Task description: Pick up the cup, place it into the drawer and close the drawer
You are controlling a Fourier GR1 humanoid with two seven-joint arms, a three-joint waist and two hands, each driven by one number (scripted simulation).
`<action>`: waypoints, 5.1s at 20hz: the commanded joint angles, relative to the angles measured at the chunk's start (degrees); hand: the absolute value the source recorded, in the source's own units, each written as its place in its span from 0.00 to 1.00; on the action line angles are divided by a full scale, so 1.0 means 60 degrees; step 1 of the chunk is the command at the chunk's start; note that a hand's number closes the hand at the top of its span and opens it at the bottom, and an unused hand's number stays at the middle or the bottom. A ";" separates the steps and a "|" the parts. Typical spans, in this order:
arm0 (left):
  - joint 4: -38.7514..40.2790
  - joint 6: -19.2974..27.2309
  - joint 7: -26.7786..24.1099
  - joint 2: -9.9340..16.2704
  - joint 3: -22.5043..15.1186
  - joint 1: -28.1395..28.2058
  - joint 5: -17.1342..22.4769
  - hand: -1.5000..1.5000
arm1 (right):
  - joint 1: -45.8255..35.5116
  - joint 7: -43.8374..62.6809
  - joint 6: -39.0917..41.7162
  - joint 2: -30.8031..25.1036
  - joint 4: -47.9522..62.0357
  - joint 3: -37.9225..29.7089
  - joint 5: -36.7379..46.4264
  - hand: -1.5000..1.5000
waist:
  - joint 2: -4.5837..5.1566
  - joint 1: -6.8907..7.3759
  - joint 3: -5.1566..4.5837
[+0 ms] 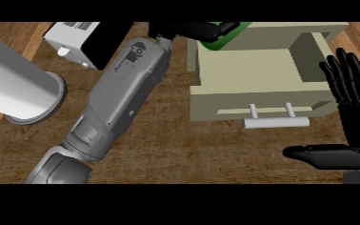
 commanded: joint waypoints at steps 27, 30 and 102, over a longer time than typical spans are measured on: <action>0.2125 0.2299 0.1045 -0.0002 -0.5792 -0.0714 0.2304 0.00 | -0.0600 -0.0255 0.0108 0.0005 0.0432 0.0151 0.0109 0.00 | 0.0119 -0.0541 0.0009; 0.1797 0.2724 0.0295 -0.0002 -0.5526 -0.0495 0.2806 0.00 | -0.0300 -0.0460 0.0243 0.0316 0.0204 0.0406 -0.0100 0.00 | 0.0140 -0.0609 0.0006; -0.6666 -0.1362 0.0405 0.5247 -0.1590 0.7307 0.3722 0.00 | -0.8715 -0.3899 -0.2569 -0.1283 1.5745 0.1181 0.8477 1.00 | 0.0369 0.1257 0.0021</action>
